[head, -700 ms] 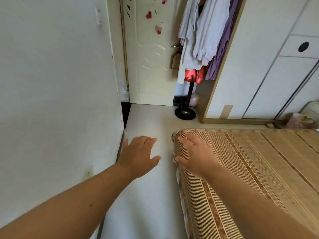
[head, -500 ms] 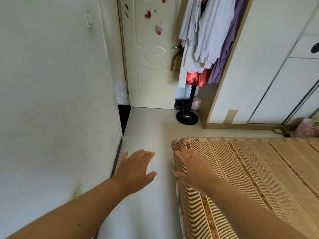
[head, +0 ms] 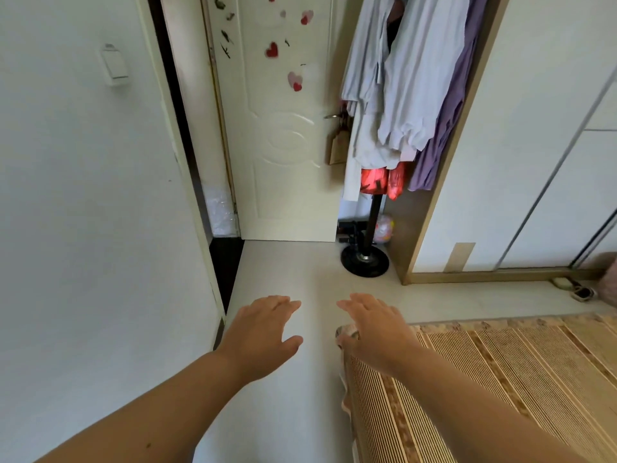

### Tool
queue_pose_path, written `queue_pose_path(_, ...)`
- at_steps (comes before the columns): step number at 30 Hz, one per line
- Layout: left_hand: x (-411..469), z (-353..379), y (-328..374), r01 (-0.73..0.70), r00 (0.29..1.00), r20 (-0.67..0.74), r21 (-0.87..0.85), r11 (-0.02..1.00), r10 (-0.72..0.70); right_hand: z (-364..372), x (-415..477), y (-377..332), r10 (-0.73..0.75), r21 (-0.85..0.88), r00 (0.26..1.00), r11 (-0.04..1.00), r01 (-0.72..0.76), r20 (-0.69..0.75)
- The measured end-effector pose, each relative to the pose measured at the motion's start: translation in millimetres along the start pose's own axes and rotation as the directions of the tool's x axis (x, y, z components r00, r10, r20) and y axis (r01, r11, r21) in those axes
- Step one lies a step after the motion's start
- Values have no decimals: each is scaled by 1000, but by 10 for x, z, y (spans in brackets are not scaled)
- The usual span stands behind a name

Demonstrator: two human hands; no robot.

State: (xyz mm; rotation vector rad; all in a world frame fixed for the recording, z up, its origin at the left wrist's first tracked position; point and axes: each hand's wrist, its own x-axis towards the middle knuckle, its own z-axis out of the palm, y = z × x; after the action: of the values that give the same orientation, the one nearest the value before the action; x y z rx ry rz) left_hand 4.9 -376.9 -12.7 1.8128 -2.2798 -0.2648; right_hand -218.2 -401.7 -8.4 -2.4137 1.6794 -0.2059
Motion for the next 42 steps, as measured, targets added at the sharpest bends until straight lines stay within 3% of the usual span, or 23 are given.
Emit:
queue_pose_path(13,2715,-227,-883,-161,984,79,2,987,161,-21,2470,491,210,107,975,973,-202,-66)
queue_pose_path(23,5052,-28,-692,-273,955,114,-12,962,273,-325,4090,1832,328,118,941,941,-317,-82)
queue_pose_path(29,6237,4,-348,-322,939,94,-102,941,332,-640,4879,2557,378,133,917,923,-362,-130)
queue_pose_path(35,7331,186,-58,-465,872,112,-106,879,476,-775,5383,3257,504,187,849,860,-475,-162)
queue_pose_path(42,8722,372,240,-645,746,140,-93,758,652,-960,6083,4055,670,216,719,741,-636,-185)
